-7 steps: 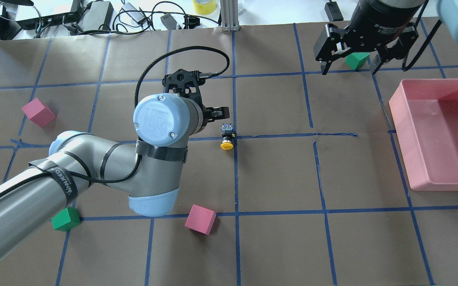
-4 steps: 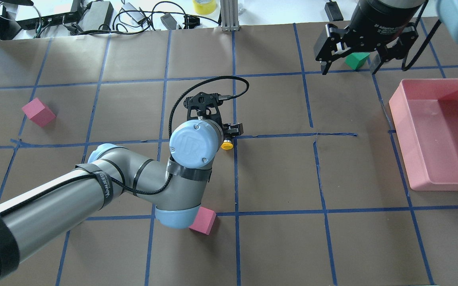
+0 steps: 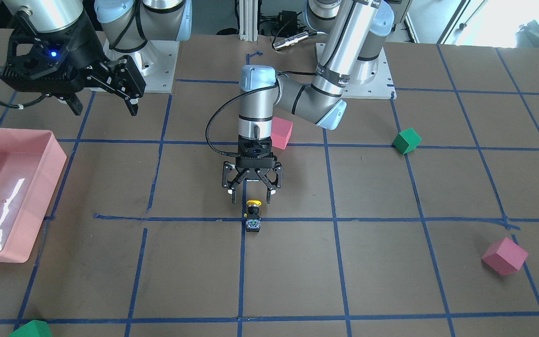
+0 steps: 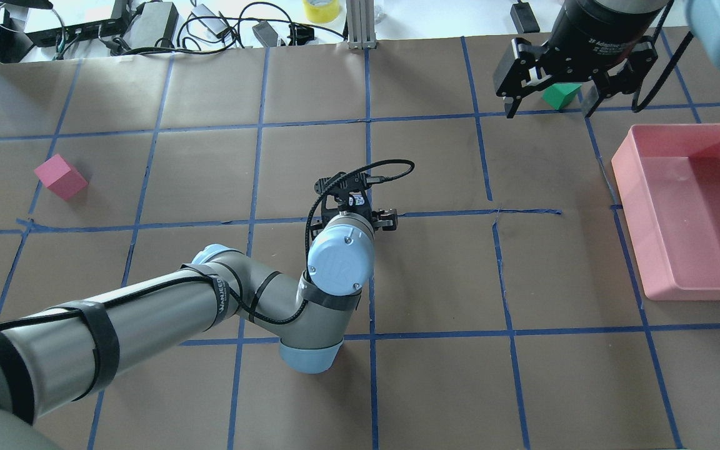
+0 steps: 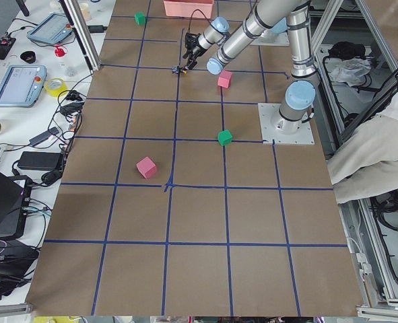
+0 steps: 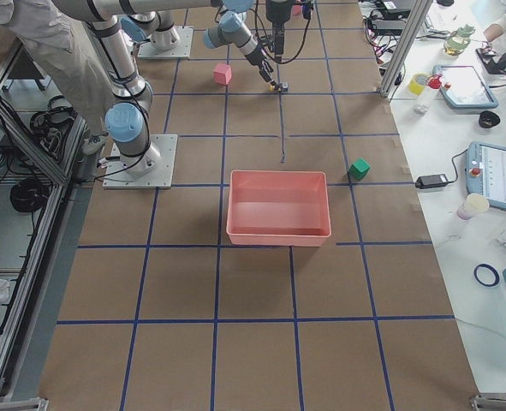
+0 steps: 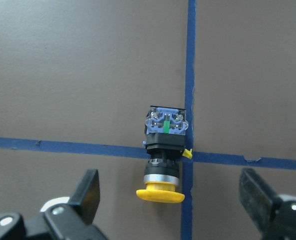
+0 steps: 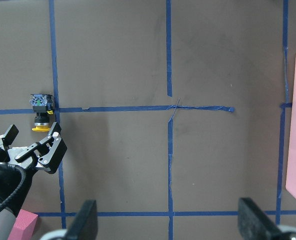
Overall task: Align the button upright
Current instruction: 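Lower the left gripper over the lying button switch, then grasp the button switch by its yellow cap with the left gripper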
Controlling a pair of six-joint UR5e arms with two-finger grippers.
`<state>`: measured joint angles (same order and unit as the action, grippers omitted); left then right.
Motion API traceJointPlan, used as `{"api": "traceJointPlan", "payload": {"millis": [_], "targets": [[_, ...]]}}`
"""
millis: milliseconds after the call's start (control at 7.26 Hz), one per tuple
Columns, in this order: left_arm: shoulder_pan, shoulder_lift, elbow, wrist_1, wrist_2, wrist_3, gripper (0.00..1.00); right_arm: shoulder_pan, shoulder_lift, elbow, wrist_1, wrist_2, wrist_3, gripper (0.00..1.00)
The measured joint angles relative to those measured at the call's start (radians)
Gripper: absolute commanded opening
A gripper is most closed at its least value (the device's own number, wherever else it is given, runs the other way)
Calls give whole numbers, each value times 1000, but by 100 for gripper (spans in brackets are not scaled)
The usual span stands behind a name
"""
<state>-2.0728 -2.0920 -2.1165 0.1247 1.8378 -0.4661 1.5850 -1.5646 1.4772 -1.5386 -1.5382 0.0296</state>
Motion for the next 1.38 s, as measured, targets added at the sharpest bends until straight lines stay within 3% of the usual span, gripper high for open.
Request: {"api": "traceJointPlan", "payload": {"millis": [275,689,964,1377], "targets": [[-2,-57,-24,113,3,37,82,0,0,0,0,-1,0,100],[-3,-78,-28,144,5,83,26,0,0,0,1,-2,1,100],[-3,-81,-29,145,6,106,2,0,0,0,1,-2,1,100],[8,-54,12,109,8,148,0,0,0,0,0,-1,1,100]]}}
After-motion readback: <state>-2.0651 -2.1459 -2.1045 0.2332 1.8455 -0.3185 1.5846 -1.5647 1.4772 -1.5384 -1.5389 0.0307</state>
